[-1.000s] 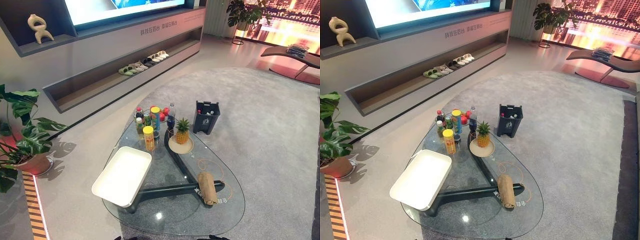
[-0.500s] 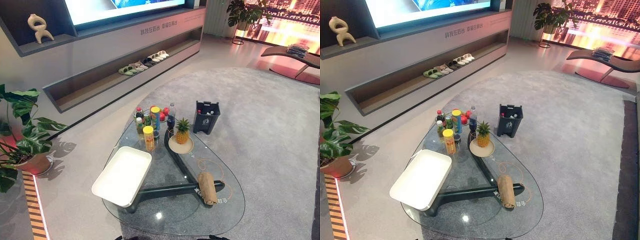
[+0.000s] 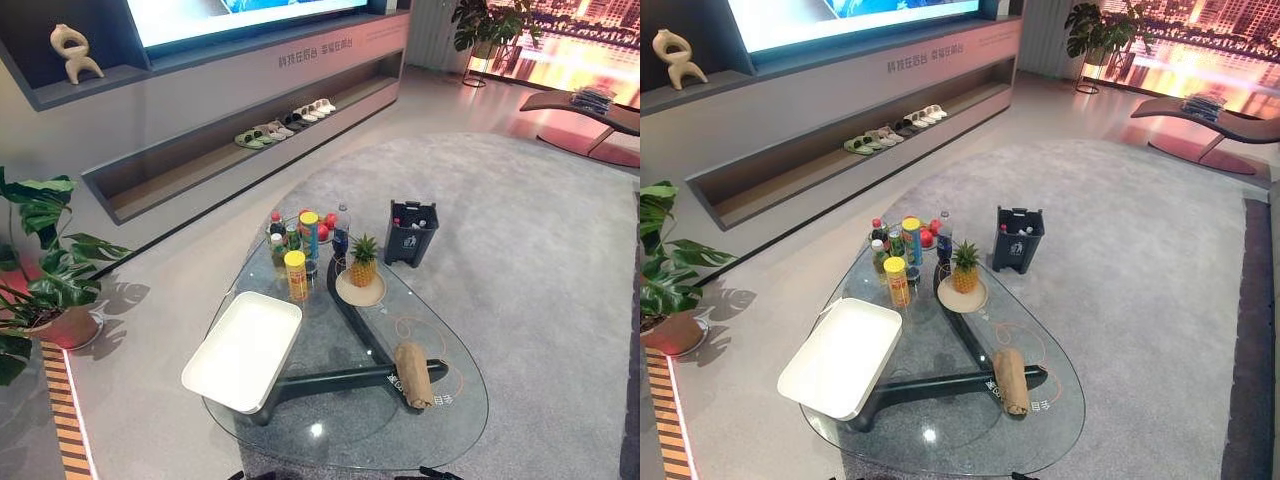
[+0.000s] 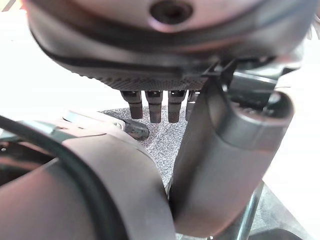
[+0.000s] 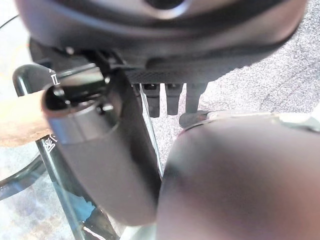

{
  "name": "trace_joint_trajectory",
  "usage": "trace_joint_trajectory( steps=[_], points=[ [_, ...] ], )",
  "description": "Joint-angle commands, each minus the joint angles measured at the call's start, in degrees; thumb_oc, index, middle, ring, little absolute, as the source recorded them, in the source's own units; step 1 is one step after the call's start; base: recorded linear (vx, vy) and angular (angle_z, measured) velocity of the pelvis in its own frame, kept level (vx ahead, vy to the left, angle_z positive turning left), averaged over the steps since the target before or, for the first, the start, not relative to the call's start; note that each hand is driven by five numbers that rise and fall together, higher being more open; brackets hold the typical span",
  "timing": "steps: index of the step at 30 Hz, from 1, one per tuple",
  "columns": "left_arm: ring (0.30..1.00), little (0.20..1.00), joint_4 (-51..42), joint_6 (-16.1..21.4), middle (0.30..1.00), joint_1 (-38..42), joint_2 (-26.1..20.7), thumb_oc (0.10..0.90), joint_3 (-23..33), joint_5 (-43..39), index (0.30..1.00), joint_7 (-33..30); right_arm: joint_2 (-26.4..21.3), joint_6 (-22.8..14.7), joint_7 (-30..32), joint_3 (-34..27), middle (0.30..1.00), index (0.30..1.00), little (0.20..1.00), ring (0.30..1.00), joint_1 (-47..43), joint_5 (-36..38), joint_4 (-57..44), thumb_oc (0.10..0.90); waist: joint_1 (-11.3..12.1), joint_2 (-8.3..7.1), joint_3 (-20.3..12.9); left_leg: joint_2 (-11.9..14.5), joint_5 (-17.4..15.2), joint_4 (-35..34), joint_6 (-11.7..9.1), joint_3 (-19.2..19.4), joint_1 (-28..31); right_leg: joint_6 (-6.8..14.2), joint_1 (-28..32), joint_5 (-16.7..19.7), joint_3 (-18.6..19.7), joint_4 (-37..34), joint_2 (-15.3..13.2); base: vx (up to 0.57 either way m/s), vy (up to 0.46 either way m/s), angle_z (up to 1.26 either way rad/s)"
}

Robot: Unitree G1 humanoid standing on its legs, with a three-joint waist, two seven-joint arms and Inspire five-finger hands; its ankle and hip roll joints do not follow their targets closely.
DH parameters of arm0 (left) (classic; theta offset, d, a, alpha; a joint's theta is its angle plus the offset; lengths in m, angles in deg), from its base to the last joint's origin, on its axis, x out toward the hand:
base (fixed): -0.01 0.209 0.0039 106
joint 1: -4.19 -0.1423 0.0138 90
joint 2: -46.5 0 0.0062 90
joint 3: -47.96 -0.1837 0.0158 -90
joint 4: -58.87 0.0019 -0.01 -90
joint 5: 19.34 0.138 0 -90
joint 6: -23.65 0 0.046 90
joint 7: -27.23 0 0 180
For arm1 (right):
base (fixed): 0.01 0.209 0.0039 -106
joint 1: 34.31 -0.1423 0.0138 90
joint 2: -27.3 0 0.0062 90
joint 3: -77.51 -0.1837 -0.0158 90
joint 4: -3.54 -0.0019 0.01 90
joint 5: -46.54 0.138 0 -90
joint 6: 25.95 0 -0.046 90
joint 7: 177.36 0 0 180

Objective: Wipe the table with a cloth and put it in the basket.

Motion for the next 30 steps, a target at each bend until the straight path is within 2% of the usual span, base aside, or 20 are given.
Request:
trace_joint_trajectory(
  steps=[1,3,5,7,10,12,14,17,20,24,30],
  points=[
    [0.9,0.9,1.7,-0.1,0.9,3.2,0.9,0.8,-1.8,2.5,0.9,0.1,-1.6,-2.9,2.2,1.0,0.9,0.9,0.9,0.9,-1.9,-0.7,0.5,0.8,0.7,-1.59,2.1,-3.8,-6.3,4.5,2.7,0.4,-1.2,2.3,-2.9,1.6,-2.4,1.8,-1.6,0.0,0.0,0.0],
    [0.9,0.9,0.9,-0.5,0.9,3.8,0.3,0.8,-2.6,2.4,0.9,-0.3,-2.2,-6.2,3.5,1.6,0.9,0.9,0.9,0.9,-2.8,1.3,-2.0,0.8,0.8,-1.88,3.2,-3.9,-6.5,6.1,2.8,0.6,-3.0,2.1,-4.5,1.6,-2.4,2.6,-1.6,-0.06,-0.04,-0.01],
    [0.9,0.9,0.8,-0.6,0.9,4.1,0.0,0.8,-2.9,2.3,0.9,-0.3,-2.6,-7.0,3.8,1.5,0.9,0.9,0.9,0.9,-3.2,2.3,-3.4,0.8,0.7,-1.98,3.6,-3.8,-6.4,6.3,2.8,0.6,-3.7,2.1,-5.1,1.7,-2.3,2.9,-1.6,-0.06,-0.032,-0.02],
    [0.9,0.9,0.1,-0.7,0.9,4.6,-0.7,0.8,-3.5,2.3,0.9,-0.2,-3.5,-10.1,5.3,1.4,0.9,0.9,0.9,0.9,-4.3,3.2,-5.9,0.8,0.7,-2.13,4.7,-3.8,-6.2,6.2,3.0,0.7,-4.6,2.0,-6.2,1.8,-2.1,3.2,-1.4,-0.07,-0.033,-0.02],
    [0.9,0.9,-0.5,-0.4,0.9,4.5,-1.0,0.8,-3.6,2.5,0.9,-0.3,-4.2,-12.7,6.7,1.5,0.9,0.9,0.9,0.9,-4.9,3.8,-9.3,0.8,0.8,-2.27,5.6,-3.9,-6.3,7.1,3.1,0.7,-5.9,2.1,-7.5,1.9,-1.9,3.8,-1.2,-0.05,-0.022,-0.02],
    [0.9,0.9,-1.9,-0.4,0.9,4.2,-1.2,0.8,-4.4,1.8,0.9,-0.6,-4.7,-11.8,10.2,2.4,0.9,0.9,0.9,0.9,-4.8,3.5,-15.7,0.8,0.7,-2.35,6.6,-4.2,-6.3,7.8,3.3,0.6,-6.8,2.0,-8.3,1.8,-2.1,4.5,-1.3,-0.02,-0.008,0.01],
    [0.9,0.9,-3.8,-0.3,0.9,3.7,-1.7,0.8,-5.1,1.9,0.9,-1.2,-5.3,-8.7,14.6,3.6,0.9,0.9,0.9,0.9,-4.3,4.5,-25.3,0.8,0.4,-2.63,7.8,-4.2,-6.4,8.6,3.5,0.9,-7.7,1.9,-9.1,1.5,-2.1,5.5,-1.3,-0.04,-0.025,0.01],
    [0.9,0.9,-5.6,0.2,0.9,3.0,-2.2,0.8,-5.8,0.7,0.9,-1.6,-5.9,-6.0,19.3,4.2,0.9,0.9,0.9,0.9,-3.3,5.4,-35.7,0.8,-0.2,-2.8,9.2,-4.1,-6.4,9.1,3.8,1.1,-8.7,1.9,-10.3,1.1,-2.1,6.7,-1.2,-0.02,-0.013,0.01],
    [0.9,0.9,-7.3,0.8,0.9,2.6,-2.5,0.8,-5.7,-1.3,0.9,-1.9,-6.3,-5.2,23.0,4.2,0.9,0.9,0.9,0.9,-2.5,4.8,-43.1,0.8,-1.0,-2.84,10.8,-4.2,-6.7,10.7,3.9,1.6,-10.4,1.8,-12.0,0.8,-2.0,8.2,-1.3,-0.05,0.005,0.03],
    [0.9,0.9,-9.0,1.7,0.9,3.7,-2.8,0.8,-6.6,-2.9,0.9,-1.6,-7.2,-6.3,27.9,4.5,0.9,0.9,0.9,0.9,-3.2,1.8,-48.1,0.8,-1.7,-2.57,13.8,-4.3,-6.4,13.0,3.9,1.7,-13.9,1.6,-15.2,0.7,-2.0,10.6,-1.5,-0.12,0.03,0.01],
    [0.9,0.9,-13.5,3.1,0.9,5.0,-2.3,0.8,-9.2,-4.5,0.9,-1.1,-8.5,-8.6,37.4,4.2,0.9,0.9,0.9,0.9,-6.5,-1.8,-53.4,0.8,-2.2,-1.33,18.4,-4.8,-6.2,15.9,3.8,1.4,-19.1,1.0,-20.9,0.6,-1.9,13.8,-1.9,-0.08,0.045,0.01]
  ],
)
